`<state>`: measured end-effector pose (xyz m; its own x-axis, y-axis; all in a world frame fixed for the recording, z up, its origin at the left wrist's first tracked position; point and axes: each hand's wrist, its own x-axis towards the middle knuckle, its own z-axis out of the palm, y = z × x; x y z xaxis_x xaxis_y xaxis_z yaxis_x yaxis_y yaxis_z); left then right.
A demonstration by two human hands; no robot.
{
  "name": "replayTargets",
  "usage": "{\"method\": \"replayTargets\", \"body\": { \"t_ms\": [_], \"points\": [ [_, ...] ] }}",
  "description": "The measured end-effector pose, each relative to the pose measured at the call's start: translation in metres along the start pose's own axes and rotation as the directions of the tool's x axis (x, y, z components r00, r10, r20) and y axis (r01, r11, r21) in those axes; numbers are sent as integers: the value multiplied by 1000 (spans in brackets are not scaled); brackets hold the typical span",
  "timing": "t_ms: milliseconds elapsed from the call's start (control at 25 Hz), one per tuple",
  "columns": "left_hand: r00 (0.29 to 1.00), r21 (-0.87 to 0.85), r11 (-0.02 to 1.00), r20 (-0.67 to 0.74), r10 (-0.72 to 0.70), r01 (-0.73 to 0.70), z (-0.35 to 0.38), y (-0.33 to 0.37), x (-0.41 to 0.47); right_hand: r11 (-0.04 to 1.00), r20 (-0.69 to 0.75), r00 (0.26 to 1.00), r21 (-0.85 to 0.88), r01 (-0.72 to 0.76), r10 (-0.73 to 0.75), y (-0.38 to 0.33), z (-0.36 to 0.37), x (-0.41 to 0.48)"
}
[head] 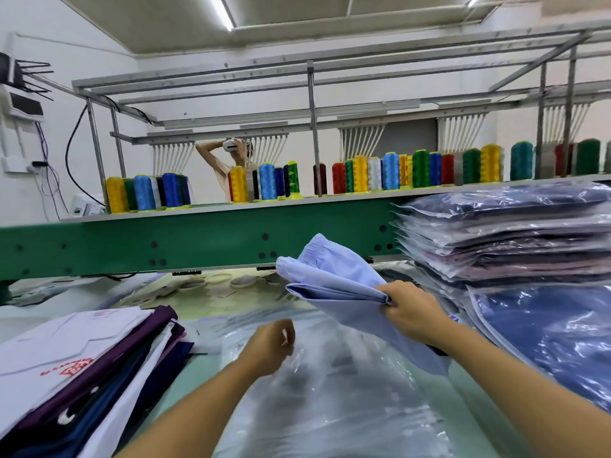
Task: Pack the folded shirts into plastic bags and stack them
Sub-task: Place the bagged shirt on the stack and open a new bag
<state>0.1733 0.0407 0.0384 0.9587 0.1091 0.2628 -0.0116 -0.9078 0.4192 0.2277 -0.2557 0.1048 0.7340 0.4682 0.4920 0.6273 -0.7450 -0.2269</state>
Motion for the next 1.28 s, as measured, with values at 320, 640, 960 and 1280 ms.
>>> {"method": "replayTargets", "body": {
  "t_ms": [320,640,960,1280],
  "points": [
    [977,-490,862,-89,-196,129,-7,-11,34,987,170,979,-93,131,-114,28,27,-18],
    [950,-203,969,-305,72,-139,-12,7,42,965,338,937,-201,167,-91,22,43,-3],
    [902,-50,937,-293,316,-345,-23,51,35,971,384,921,-237,35,60,6,23,20],
    [820,-54,852,-312,481,-521,-33,125,29,997,217,974,59,49,-61,-45,29,43]
  ]
}}
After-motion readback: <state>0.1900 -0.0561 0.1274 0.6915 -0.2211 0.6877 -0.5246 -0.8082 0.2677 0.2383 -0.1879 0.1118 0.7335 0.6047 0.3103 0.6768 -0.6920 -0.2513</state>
